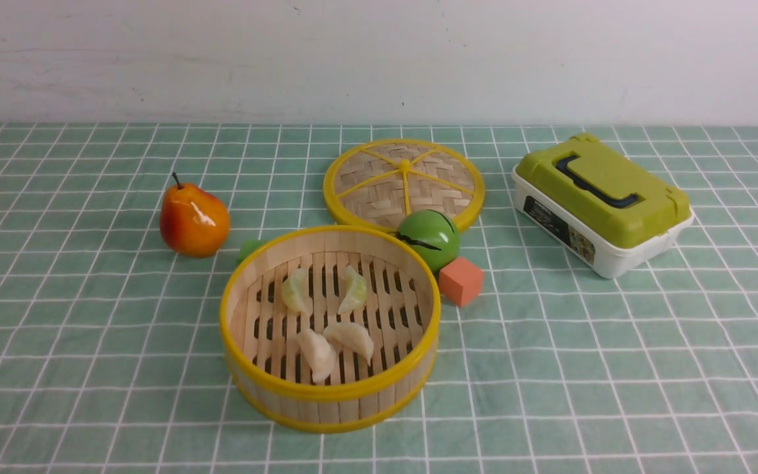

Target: Put the dumplings into the steamer on the table with the blue tablecloth.

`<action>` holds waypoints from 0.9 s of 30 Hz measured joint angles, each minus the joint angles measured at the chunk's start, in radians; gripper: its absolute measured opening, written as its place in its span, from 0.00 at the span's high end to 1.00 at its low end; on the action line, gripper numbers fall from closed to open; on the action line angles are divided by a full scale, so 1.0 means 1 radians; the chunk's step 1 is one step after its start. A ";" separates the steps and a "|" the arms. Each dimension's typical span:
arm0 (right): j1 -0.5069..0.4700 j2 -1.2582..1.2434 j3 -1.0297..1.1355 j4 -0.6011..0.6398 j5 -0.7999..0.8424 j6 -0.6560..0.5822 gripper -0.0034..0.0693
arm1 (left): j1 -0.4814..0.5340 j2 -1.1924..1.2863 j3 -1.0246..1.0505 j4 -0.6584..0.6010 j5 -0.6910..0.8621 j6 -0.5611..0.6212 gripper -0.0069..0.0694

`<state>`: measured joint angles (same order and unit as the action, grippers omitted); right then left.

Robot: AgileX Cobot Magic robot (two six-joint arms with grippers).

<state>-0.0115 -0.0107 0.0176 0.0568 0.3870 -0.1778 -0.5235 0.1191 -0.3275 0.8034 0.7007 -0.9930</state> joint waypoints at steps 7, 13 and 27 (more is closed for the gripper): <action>0.000 0.000 0.000 0.000 0.001 0.000 0.92 | 0.000 -0.003 0.008 0.002 -0.001 0.000 0.66; 0.000 0.000 0.000 0.000 0.001 0.000 0.91 | 0.104 -0.073 0.096 -0.040 -0.028 0.011 0.65; 0.000 0.000 0.000 0.000 0.001 0.000 0.88 | 0.462 -0.129 0.353 -0.705 -0.402 0.577 0.93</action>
<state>-0.0115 -0.0107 0.0176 0.0571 0.3880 -0.1781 -0.0615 -0.0101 0.0255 0.0979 0.2989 -0.4159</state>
